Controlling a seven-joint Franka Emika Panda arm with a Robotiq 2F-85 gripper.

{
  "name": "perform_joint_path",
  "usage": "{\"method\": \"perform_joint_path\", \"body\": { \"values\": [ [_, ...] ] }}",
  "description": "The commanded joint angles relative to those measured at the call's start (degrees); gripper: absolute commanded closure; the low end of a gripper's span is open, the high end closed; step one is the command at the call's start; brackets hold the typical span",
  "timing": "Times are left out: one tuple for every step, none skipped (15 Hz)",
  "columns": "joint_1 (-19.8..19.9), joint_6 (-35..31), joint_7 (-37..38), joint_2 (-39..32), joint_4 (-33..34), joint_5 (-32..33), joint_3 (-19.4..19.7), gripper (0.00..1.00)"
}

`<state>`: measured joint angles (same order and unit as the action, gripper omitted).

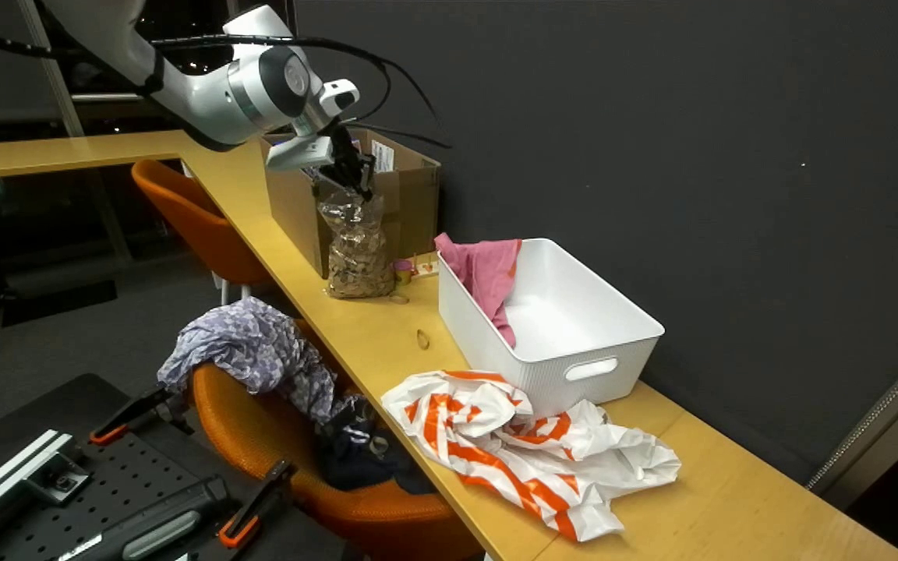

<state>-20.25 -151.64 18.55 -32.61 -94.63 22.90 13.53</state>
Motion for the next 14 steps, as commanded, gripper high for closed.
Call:
{"method": "perform_joint_path", "body": {
  "values": [
    [-1.1,4.9,1.3,-3.7,8.0,2.8,-0.6,0.99],
    [-1.1,5.7,1.1,-5.3,9.9,2.8,-1.0,0.99],
    [-1.1,6.5,0.7,-6.6,11.8,2.9,-1.2,0.99],
    [-1.2,7.5,0.5,-7.9,13.5,3.0,-1.5,0.99],
    [-1.3,8.1,0.4,-9.0,15.0,3.1,-1.5,0.99],
    [-1.5,8.7,0.2,-10.0,16.4,3.2,-1.6,0.99],
    [-1.8,9.1,0.3,-10.8,17.5,3.4,-1.4,0.99],
    [-2.2,9.6,0.3,-11.2,18.5,3.6,-1.3,0.99],
    [-2.6,10.0,0.3,-11.5,19.4,3.8,-1.2,0.99],
    [-3.1,10.2,0.3,-11.5,20.0,4.3,-1.0,0.99],
    [-3.5,10.6,0.4,-11.6,20.7,4.7,-1.0,0.99],
    [-3.7,11.1,0.3,-11.7,21.4,4.9,-1.1,0.99],
    [-3.7,11.7,0.1,-11.9,22.2,5.0,-1.3,0.99],
    [-3.7,12.1,0.0,-12.3,23.0,5.0,-1.4,0.99]
  ]
}}
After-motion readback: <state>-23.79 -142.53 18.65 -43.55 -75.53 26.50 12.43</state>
